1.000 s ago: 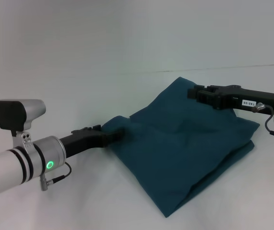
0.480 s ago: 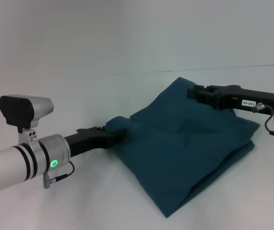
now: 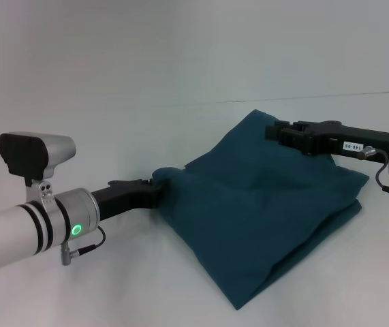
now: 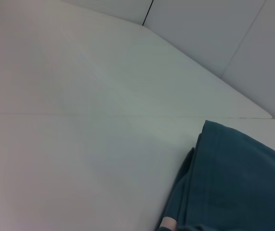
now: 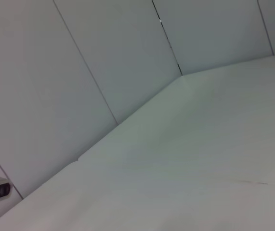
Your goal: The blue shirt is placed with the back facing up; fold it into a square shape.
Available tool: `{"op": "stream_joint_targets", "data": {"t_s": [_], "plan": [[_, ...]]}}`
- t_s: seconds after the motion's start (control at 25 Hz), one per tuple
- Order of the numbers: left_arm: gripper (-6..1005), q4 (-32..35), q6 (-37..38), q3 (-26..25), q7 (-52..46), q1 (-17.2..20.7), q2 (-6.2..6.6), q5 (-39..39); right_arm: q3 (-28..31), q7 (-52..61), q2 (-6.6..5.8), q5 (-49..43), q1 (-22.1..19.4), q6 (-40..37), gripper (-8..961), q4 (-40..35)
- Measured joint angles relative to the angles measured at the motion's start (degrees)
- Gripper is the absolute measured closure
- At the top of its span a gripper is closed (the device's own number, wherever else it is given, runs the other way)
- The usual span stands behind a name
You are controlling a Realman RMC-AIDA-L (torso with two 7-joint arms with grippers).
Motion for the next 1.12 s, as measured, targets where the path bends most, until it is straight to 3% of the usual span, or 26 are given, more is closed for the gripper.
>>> {"op": "stream_joint_targets", "data": {"t_s": [0.24, 0.52, 0.84, 1.12], "plan": [[945, 1.5, 0.0, 0.1, -1.0, 0.0, 0.22, 0.1, 0.0, 0.0, 0.3, 0.2, -0.4, 0.2, 640, 0.0], [970, 6.3, 0.2, 1.0, -3.7, 0.5, 0.59, 1.4, 1.3, 0.0, 0.88, 0.2, -1.1, 0.2, 639, 0.3], [970, 11.7, -1.1, 1.6, -5.2, 0.9, 1.88, 2.6, 2.3, -0.6, 1.51, 0.3, -1.7, 0.4, 640, 1.0], [970, 13.1, -5.5, 1.6, -5.0, -0.3, 1.71, 2.4, 3.0, -1.3, 1.83, 0.3, -2.1, 0.7, 641, 1.8]]}}
